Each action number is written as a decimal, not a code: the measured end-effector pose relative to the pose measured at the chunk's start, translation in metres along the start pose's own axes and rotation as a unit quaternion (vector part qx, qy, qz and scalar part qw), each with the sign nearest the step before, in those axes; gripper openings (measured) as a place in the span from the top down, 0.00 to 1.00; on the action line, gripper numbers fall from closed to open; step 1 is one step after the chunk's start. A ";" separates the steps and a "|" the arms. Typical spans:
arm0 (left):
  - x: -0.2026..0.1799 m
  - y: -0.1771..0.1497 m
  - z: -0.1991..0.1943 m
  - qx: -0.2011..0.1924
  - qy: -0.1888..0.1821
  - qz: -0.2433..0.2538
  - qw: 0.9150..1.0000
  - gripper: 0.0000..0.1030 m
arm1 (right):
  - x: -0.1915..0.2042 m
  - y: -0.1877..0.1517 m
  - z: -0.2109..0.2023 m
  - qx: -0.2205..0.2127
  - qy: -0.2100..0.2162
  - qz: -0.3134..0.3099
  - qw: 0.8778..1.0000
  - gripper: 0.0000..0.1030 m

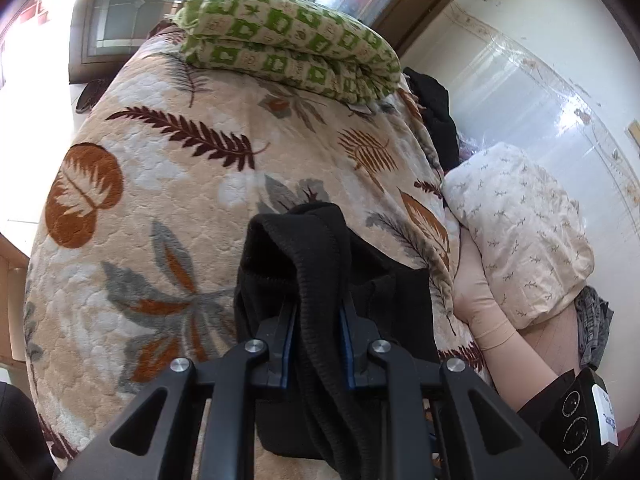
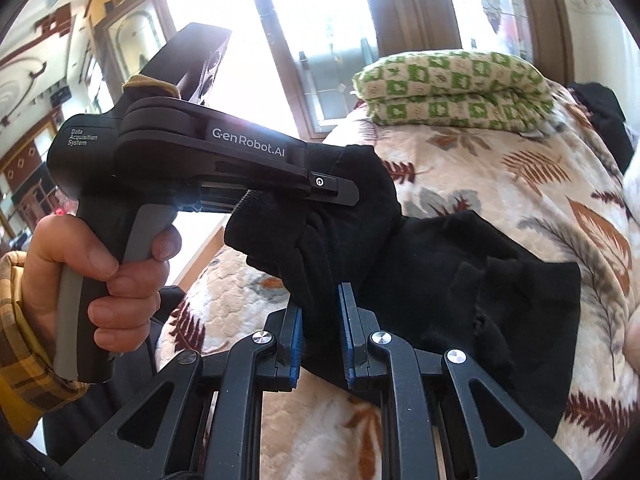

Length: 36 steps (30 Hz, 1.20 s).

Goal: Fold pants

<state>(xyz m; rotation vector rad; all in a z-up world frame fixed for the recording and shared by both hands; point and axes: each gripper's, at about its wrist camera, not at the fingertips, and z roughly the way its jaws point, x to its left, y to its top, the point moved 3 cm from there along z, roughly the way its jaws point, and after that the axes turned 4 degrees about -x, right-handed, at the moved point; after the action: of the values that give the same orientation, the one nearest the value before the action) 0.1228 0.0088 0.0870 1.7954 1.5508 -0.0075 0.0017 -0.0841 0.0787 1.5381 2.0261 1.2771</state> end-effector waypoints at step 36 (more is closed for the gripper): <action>-0.159 -0.006 0.120 0.097 0.004 0.156 0.983 0.40 | -0.182 -0.076 -0.034 0.022 -0.055 0.384 0.921 0.83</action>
<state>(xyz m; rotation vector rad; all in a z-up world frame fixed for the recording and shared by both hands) 0.1293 -0.1900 0.0703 2.1807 1.2942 -0.0003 0.0016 -0.2637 -0.0104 2.4976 1.4056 1.3275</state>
